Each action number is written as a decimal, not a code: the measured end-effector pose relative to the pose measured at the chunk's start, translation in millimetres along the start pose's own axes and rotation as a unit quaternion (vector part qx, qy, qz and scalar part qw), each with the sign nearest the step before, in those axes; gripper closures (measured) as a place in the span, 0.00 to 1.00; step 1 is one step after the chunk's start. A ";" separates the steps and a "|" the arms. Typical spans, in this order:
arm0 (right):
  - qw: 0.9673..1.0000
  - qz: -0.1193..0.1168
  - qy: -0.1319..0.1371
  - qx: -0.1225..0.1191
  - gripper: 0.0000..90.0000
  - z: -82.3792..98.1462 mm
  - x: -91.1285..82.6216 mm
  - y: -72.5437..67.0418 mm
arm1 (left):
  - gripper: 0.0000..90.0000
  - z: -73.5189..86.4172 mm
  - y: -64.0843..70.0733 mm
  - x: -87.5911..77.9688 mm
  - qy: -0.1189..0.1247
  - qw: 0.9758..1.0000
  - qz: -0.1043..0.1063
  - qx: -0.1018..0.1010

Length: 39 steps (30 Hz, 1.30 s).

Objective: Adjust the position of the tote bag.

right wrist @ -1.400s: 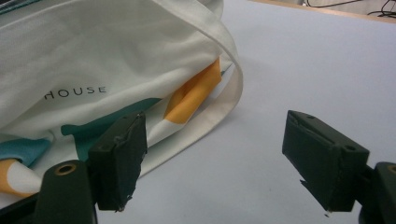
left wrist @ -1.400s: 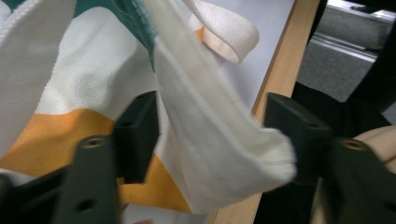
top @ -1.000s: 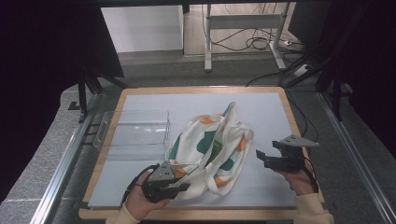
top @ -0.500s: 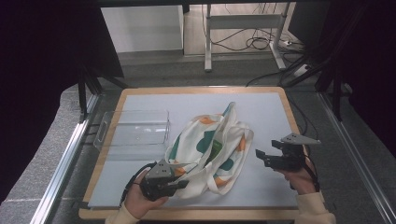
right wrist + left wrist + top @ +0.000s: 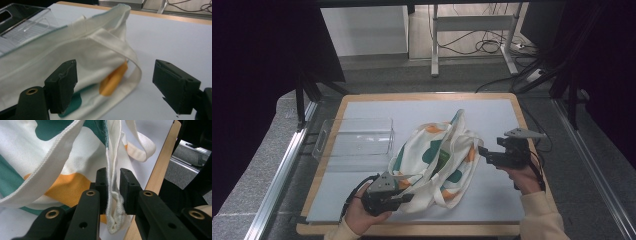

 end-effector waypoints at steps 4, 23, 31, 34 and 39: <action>1.000 -0.011 -0.005 0.003 0.21 -16.2 12.0 -2.6 | 0.87 -0.5 1.2 1.5 -0.002 1.000 -0.001 0.002; 0.999 -0.022 -0.039 0.019 0.17 -67.5 55.6 -13.8 | 0.87 0.3 1.5 0.5 -0.002 1.000 0.001 0.003; 0.998 0.004 -0.059 0.037 0.16 -69.7 89.0 -1.4 | 0.87 1.0 -0.1 0.4 -0.004 1.000 0.004 0.002; 0.997 0.002 -0.064 0.047 0.16 -71.8 98.7 -0.2 | 0.87 1.0 0.5 1.2 -0.001 1.000 0.005 -0.001; 0.996 0.004 -0.070 0.046 0.16 -78.0 112.0 -3.8 | 0.87 0.8 0.4 0.3 -0.001 1.000 0.002 0.003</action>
Point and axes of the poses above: each handheld gripper's, and its own axes: x roughly forward along the jaws, z roughly out of its underside, y roughly to its right, the point moved 5 cm from there along x, roughly forward along the jaws, and after that the axes turned 3 degrees about z, right-handed, at the moved point
